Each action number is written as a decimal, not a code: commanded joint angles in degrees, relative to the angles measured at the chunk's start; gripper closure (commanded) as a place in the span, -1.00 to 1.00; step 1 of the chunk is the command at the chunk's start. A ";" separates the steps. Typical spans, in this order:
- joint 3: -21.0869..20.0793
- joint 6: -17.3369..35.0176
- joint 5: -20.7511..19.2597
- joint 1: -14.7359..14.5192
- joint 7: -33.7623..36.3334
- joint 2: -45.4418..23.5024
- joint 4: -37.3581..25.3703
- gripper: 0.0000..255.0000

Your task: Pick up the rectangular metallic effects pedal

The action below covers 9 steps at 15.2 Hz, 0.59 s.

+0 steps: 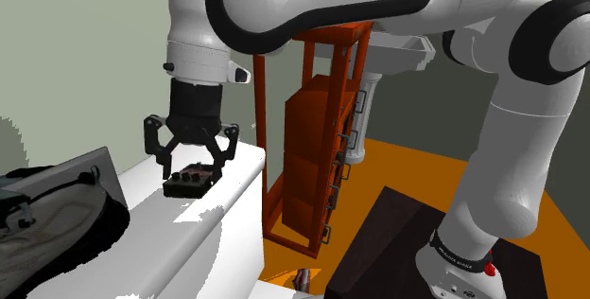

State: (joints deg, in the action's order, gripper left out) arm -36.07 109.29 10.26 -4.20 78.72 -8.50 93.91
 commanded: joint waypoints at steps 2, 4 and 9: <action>-0.03 -2.20 -0.15 -0.05 0.50 -0.01 -2.24 1.00; -0.06 -3.72 -0.36 -0.14 0.90 -0.19 -3.96 1.00; -0.15 -7.62 -1.04 -0.50 2.03 -0.95 -8.63 1.00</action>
State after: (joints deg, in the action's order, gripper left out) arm -36.21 102.34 9.41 -4.61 80.55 -9.18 86.17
